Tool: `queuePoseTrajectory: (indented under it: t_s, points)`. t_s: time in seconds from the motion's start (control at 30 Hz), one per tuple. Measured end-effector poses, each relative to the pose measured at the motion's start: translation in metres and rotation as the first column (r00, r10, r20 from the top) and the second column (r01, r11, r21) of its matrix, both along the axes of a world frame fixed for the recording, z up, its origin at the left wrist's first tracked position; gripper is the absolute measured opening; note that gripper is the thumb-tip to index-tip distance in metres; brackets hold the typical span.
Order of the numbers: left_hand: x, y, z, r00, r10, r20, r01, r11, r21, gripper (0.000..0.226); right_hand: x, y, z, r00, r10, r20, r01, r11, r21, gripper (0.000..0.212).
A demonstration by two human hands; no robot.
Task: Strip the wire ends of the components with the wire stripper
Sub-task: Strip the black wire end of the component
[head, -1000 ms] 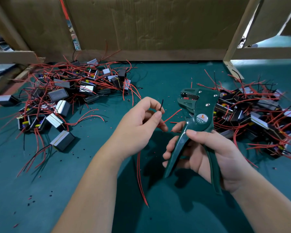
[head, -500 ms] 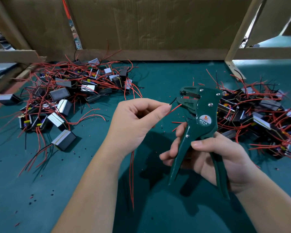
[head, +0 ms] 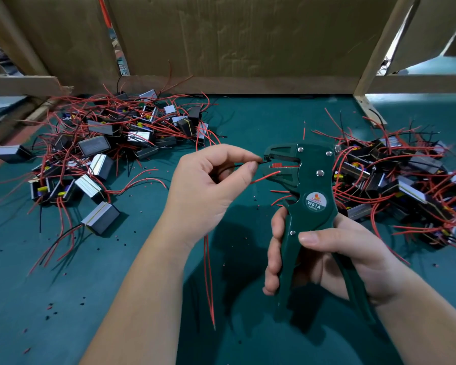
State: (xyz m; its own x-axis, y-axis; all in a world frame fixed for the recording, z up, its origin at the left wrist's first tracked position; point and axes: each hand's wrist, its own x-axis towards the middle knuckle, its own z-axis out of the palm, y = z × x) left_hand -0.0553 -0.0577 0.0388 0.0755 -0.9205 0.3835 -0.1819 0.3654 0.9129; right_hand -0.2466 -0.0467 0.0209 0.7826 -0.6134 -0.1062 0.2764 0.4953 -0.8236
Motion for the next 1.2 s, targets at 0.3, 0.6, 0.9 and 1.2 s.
queuePoseTrajectory:
  t_s: [0.3, 0.6, 0.9, 1.2]
  points:
    - [0.0027, 0.0002, -0.0015, 0.995, 0.016, 0.098, -0.008, 0.997, -0.081, 0.010, -0.0012, 0.0011, 0.0000, 0.997, -0.047, -0.061, 0.045, 0.999, -0.032, 0.039]
    - [0.0030, 0.0000, -0.0013, 0.975, 0.083, 0.207, -0.048, 0.984, -0.169, 0.014, -0.0007, 0.0001, -0.0036, 0.991, -0.084, -0.106, 0.079, 0.995, -0.056, 0.045]
    - [0.0056, -0.0014, -0.0031, 0.950, 0.135, 0.282, -0.075, 0.974, -0.213, 0.013, 0.0010, 0.0006, -0.0028, 0.991, -0.082, -0.105, 0.077, 0.996, -0.046, 0.046]
    - [0.0059, -0.0022, -0.0041, 0.946, 0.140, 0.291, -0.085, 0.977, -0.195, 0.011, 0.0030, 0.0024, -0.0041, 0.984, -0.122, -0.131, 0.118, 0.992, -0.043, 0.048]
